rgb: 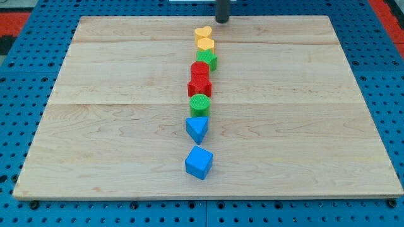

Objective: Push the yellow hexagon towards left

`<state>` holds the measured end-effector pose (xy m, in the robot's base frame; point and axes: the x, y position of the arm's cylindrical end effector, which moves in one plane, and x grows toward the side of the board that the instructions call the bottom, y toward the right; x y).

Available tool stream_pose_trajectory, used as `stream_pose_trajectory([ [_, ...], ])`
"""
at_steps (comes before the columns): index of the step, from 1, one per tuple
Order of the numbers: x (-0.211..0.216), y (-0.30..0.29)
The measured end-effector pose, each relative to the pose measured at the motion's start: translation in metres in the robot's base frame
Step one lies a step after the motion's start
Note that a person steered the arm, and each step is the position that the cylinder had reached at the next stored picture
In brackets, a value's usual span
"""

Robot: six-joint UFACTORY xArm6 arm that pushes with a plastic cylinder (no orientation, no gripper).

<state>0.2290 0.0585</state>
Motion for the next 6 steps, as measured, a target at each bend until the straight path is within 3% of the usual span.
stream_pose_trajectory([
  [1,0.067,0.009],
  [4,0.042,-0.125],
  [5,0.049,-0.093],
  [6,0.039,-0.141],
])
